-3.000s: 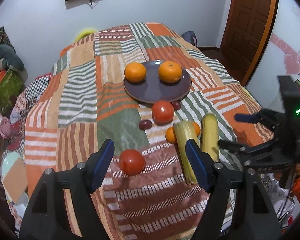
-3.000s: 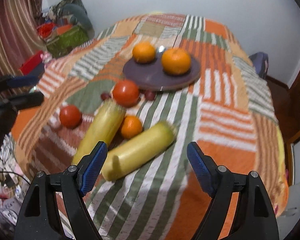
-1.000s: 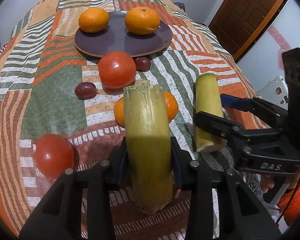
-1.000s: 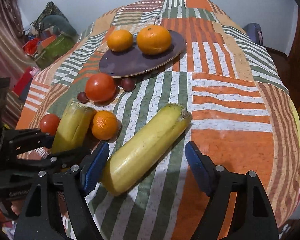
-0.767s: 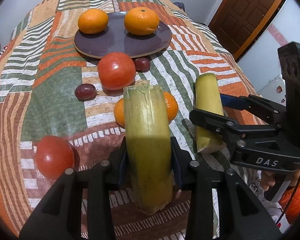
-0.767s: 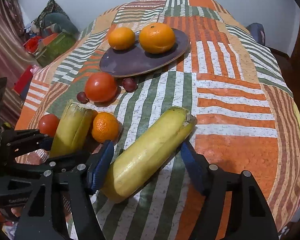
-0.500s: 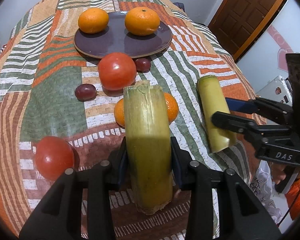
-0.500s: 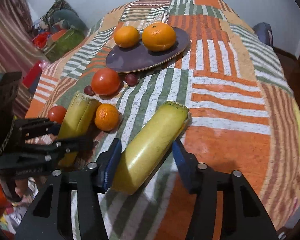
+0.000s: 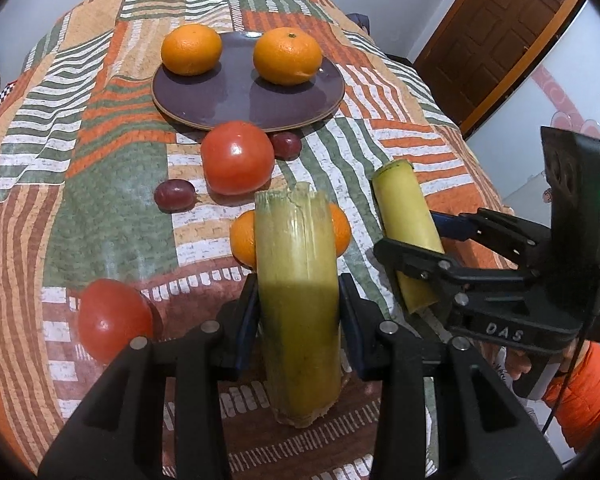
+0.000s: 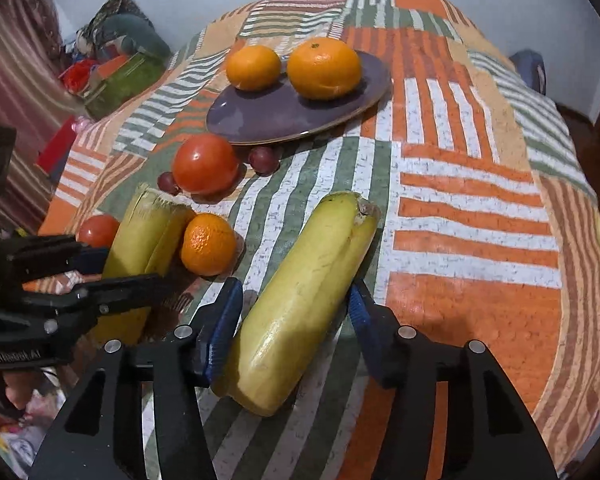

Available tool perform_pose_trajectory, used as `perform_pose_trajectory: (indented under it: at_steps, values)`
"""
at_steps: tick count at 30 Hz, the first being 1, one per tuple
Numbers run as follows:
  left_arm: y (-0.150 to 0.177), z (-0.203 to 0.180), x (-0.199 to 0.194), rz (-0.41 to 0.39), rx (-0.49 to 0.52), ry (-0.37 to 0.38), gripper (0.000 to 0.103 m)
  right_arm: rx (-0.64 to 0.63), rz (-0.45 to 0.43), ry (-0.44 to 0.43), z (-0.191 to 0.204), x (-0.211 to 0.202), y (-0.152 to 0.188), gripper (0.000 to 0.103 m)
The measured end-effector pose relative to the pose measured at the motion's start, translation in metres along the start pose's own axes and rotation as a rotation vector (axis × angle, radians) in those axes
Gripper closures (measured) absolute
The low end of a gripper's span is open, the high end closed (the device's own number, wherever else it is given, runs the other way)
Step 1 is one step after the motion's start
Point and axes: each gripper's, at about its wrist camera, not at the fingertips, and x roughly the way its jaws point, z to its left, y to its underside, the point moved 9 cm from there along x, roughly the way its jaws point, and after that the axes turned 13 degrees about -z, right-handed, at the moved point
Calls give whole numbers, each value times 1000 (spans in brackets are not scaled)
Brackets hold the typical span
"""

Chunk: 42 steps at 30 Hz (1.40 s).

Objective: Organize fruits
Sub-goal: 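Grasp the second yellow cob with the right tool while the left tool holds its cob, then carry the left tool's cob to the plate while the right tool carries its cob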

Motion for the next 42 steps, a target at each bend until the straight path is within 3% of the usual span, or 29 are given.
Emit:
perform_pose_trajectory:
  at_steps: [7, 17, 24, 31, 42]
  values:
    - [-1, -1, 0, -9, 6, 0, 65, -123, 22, -2, -1, -17, 8, 66]
    - [-1, -2, -2, -10, 16, -15, 65, -24, 65, -22, -11, -7, 6, 65]
    - [-1, -2, -3, -6, 9, -9, 66, -79, 19, 33, -7, -8, 5, 69]
    - [-6, -5, -11, -16, 8, 6, 66, -81, -31, 8, -2, -20, -12, 70]
    - [-49, 2, -31, -98, 8, -10, 66, -103, -98, 1, 3, -30, -47, 70]
